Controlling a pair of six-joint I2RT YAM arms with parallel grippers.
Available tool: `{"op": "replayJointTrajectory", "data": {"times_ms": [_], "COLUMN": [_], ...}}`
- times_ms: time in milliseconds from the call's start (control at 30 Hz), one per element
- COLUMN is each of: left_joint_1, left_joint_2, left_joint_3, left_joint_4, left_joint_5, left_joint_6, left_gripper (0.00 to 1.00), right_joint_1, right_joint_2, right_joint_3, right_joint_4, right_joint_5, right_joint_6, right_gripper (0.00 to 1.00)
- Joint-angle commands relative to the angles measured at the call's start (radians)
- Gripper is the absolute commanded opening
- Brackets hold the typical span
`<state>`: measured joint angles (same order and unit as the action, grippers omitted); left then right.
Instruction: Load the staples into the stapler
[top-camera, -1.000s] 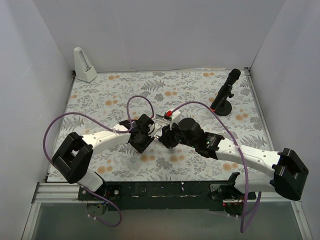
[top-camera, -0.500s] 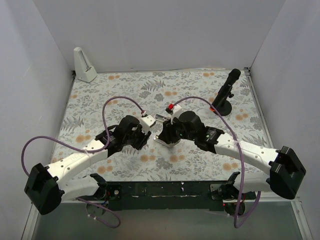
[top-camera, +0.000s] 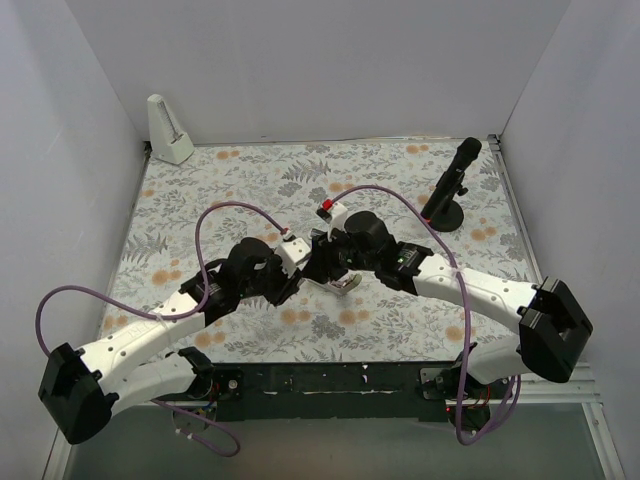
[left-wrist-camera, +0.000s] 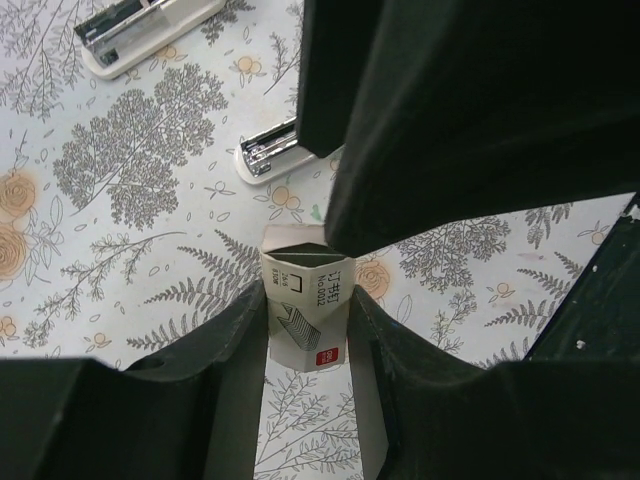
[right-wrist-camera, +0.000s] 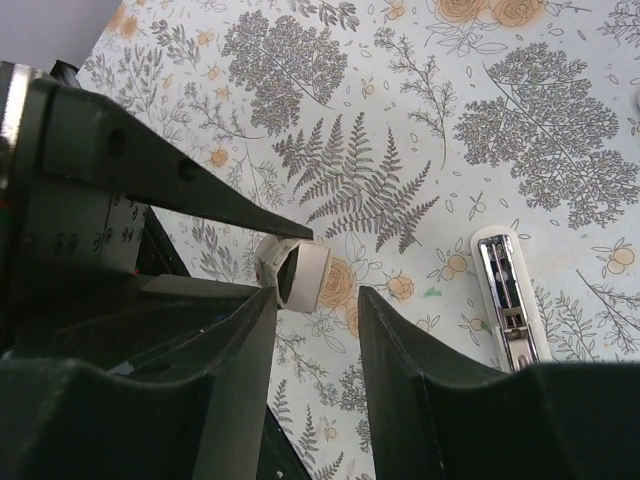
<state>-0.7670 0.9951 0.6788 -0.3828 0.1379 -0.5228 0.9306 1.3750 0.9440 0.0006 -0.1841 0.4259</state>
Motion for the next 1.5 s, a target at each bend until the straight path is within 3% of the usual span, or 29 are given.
{"op": "replayJointTrajectory", "data": {"times_ms": [0, 500, 867, 1133, 1467], "left_joint_1": [-0.008, -0.008, -0.011, -0.011, -0.009], "left_joint_2": [-0.042, -0.047, -0.055, -0.046, -0.038], "left_joint_3": [-0.012, -0.012, -0.013, -0.012, -0.005], "left_joint_4": [0.045, 0.048, 0.048, 0.047, 0.047], "left_joint_5": [0.046, 0.051, 0.060, 0.054, 0.042], "left_joint_6": [0.030, 0.030, 0.035, 0.035, 0.029], "left_gripper": [0.10, 0.09, 0.09, 0.09, 0.09], "right_joint_1": [-0.009, -0.021, -0.038, -0.039, -0.036], "right_joint_2": [0.018, 0.045, 0.068, 0.081, 0.125], "right_joint_3": [0.042, 0.029, 0.036, 0.052, 0.085], "right_joint_4": [0.056, 0.079, 0.058, 0.029, 0.001], "right_joint_5": [-0.043, -0.075, -0.060, -0.029, -0.054], "right_joint_6": [0.034, 0.053, 0.040, 0.019, -0.007], "right_gripper": [0.46, 0.42, 0.19, 0.08, 0.12]}}
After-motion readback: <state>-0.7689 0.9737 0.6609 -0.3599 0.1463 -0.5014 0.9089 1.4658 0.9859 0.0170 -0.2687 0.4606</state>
